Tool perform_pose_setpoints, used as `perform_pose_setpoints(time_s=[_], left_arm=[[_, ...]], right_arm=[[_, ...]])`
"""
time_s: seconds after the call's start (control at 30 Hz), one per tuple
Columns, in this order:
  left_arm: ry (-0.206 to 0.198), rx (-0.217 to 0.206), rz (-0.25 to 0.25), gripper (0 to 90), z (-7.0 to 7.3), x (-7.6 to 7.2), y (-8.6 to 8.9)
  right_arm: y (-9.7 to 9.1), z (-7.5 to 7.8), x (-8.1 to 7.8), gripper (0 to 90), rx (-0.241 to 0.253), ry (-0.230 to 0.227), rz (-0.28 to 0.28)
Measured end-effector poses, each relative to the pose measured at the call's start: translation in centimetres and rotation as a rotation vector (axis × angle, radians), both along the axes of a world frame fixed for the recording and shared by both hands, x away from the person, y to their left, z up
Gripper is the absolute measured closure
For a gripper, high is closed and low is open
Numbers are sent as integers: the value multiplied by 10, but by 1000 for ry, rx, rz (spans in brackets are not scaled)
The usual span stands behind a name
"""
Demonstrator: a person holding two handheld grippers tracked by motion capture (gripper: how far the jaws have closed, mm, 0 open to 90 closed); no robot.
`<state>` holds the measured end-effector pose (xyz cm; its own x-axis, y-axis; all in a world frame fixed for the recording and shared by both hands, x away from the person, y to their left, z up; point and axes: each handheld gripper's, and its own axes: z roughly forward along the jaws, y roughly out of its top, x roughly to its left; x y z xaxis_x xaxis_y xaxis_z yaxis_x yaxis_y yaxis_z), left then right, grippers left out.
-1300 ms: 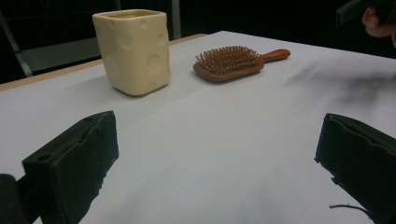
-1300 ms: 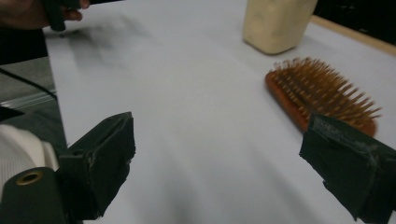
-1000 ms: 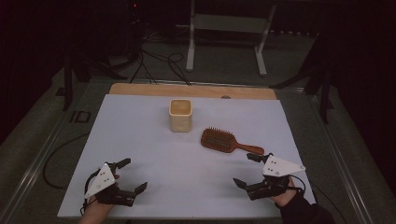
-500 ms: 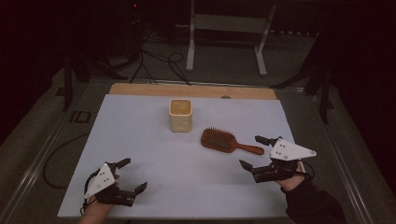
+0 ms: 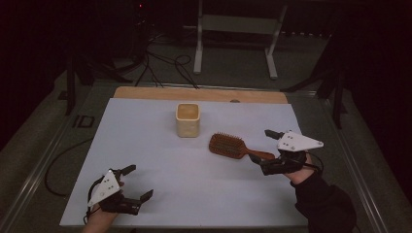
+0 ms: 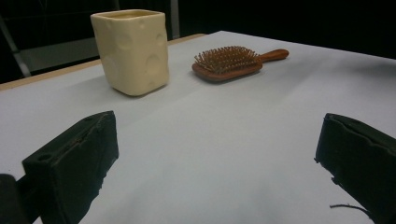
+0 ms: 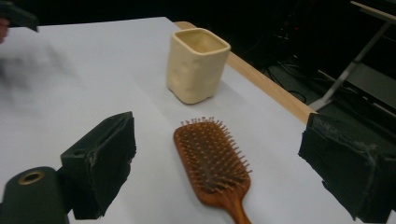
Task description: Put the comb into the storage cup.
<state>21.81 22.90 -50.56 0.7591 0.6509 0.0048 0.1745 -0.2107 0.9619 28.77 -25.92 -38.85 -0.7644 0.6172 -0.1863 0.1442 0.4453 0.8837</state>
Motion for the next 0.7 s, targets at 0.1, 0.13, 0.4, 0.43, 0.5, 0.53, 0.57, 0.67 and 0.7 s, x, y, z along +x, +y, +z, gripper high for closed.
perform_pose_setpoints(time_s=[0.1,0.13,0.4,0.43,0.5,0.53,0.57,0.67,0.7], left_arm=[[-3,2,-2,0,0,0,0],[-1,2,-1,0,0,0,0],[1,7,2,1,0,0,0],[1,3,2,0,0,0,0],[2,3,2,0,0,0,0],[2,5,2,0,0,0,0],[3,5,0,0,0,0,0],[3,4,0,0,0,0,0],[2,5,0,0,0,0,0]], right_arm=[[-1,-1,9,98,-5,2,-12],[-1,-2,12,98,-10,7,-18],[-3,-11,35,99,-36,23,-41],[-3,-13,37,99,-42,21,-47],[-4,-16,41,98,-46,31,-54],[-4,-17,43,98,-45,33,-62],[-5,-19,45,99,-48,36,-62],[-8,-24,52,99,-50,45,-77],[-9,-25,54,99,-54,45,-79]])
